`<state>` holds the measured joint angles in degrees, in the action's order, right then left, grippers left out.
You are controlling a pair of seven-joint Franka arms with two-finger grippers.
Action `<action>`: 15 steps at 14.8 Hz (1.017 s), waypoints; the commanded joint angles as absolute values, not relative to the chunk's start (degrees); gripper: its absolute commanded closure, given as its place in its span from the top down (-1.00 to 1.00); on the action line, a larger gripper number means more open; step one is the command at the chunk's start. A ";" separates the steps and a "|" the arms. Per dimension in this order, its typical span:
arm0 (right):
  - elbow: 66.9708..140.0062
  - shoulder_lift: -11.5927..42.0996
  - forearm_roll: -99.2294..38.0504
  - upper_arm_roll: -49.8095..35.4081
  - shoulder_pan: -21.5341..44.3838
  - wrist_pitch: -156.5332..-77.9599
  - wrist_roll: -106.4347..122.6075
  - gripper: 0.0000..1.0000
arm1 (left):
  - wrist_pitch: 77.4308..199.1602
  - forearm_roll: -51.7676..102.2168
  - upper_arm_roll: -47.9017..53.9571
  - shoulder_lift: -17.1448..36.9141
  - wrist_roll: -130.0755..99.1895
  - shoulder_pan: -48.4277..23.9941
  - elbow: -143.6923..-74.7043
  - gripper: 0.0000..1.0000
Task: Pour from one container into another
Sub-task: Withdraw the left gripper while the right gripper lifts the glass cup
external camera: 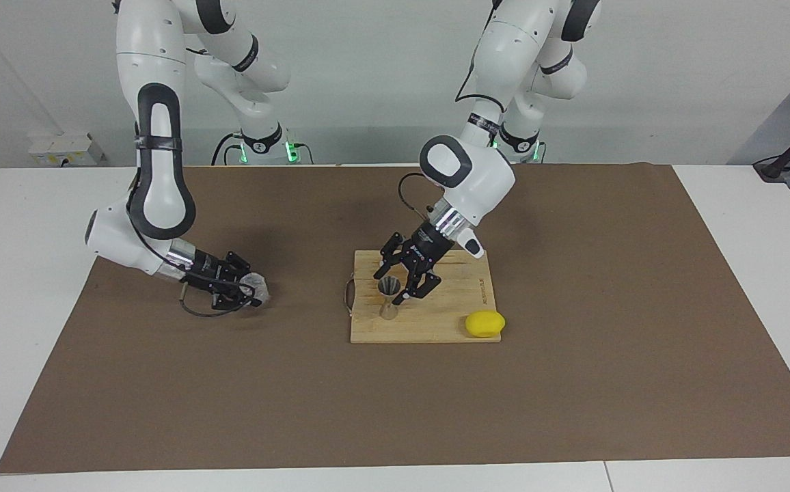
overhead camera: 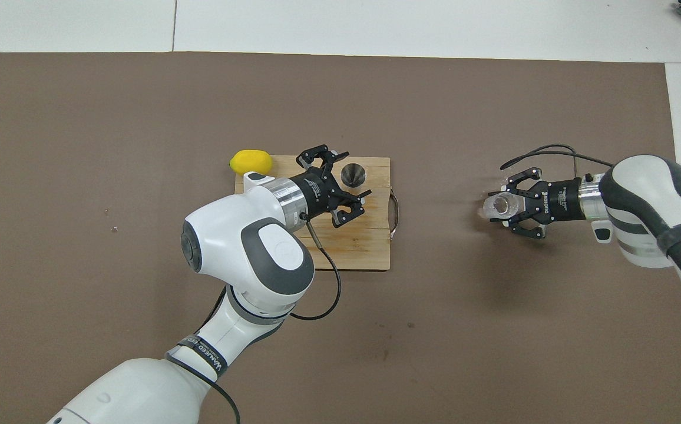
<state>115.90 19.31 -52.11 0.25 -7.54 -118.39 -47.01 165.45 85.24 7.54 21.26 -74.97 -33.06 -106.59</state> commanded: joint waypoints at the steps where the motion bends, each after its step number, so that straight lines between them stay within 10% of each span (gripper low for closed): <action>1: 114.44 17.40 -49.68 0.18 -6.33 -119.44 -51.75 -0.26 | 166.20 85.43 6.94 20.22 -74.71 -34.19 -106.61 1.00; 9: 108.38 15.47 -41.32 0.18 0.43 -119.44 -68.09 -0.26 | 148.22 75.35 5.72 15.29 -74.79 -26.03 -105.30 1.00; 15: 101.88 16.26 -33.41 0.09 6.06 -119.44 -81.72 -0.26 | 127.45 36.75 4.83 15.38 -74.27 -17.32 -98.36 1.00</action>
<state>104.13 15.78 -36.46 0.15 4.79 -118.58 -77.59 130.77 49.72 4.71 15.44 -74.50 -18.12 -100.53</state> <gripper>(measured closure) 0.489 0.000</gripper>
